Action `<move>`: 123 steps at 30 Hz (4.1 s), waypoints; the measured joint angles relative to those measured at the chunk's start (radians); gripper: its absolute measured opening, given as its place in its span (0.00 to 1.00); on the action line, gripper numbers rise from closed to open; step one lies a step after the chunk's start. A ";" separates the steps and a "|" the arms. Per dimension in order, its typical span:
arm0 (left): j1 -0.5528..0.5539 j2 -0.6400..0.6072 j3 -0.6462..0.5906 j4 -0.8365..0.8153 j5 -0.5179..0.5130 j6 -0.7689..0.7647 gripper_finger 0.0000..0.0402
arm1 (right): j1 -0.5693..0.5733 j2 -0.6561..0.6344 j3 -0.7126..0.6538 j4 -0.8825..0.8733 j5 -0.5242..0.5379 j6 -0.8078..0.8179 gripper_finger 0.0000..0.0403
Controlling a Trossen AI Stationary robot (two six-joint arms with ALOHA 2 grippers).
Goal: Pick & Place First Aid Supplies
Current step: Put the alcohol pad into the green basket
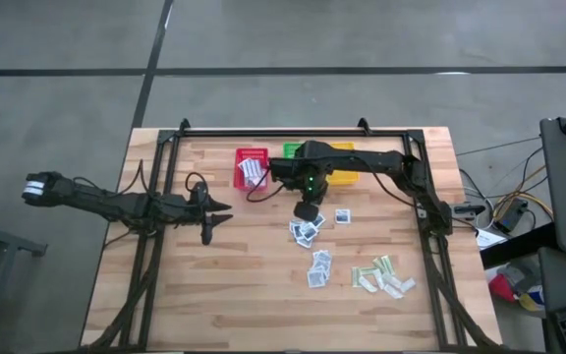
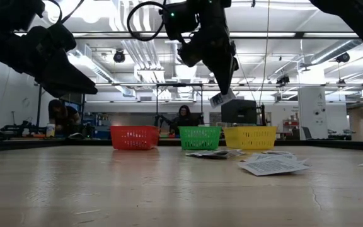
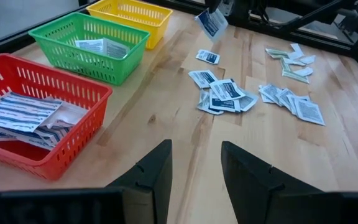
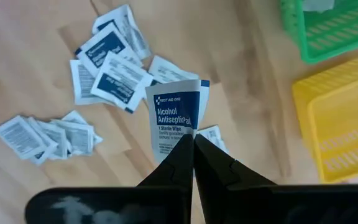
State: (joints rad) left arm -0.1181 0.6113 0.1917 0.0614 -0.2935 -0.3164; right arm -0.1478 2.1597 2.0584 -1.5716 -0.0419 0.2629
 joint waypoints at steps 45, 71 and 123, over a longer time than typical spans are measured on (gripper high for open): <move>0.000 0.000 0.000 0.036 -0.057 -0.028 0.33 | -0.313 0.000 -0.122 0.457 0.034 -0.802 0.02; 0.000 0.000 0.000 0.036 -0.100 -0.037 0.33 | -0.331 0.002 -0.257 0.588 -0.019 -0.790 0.02; 0.000 0.019 0.000 0.036 -0.101 -0.048 0.33 | -0.304 -0.385 -0.278 0.153 -0.149 -0.498 0.34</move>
State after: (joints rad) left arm -0.1181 0.6308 0.1913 0.0971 -0.3946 -0.3645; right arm -0.4517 1.7747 1.7804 -1.4186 -0.1914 -0.2347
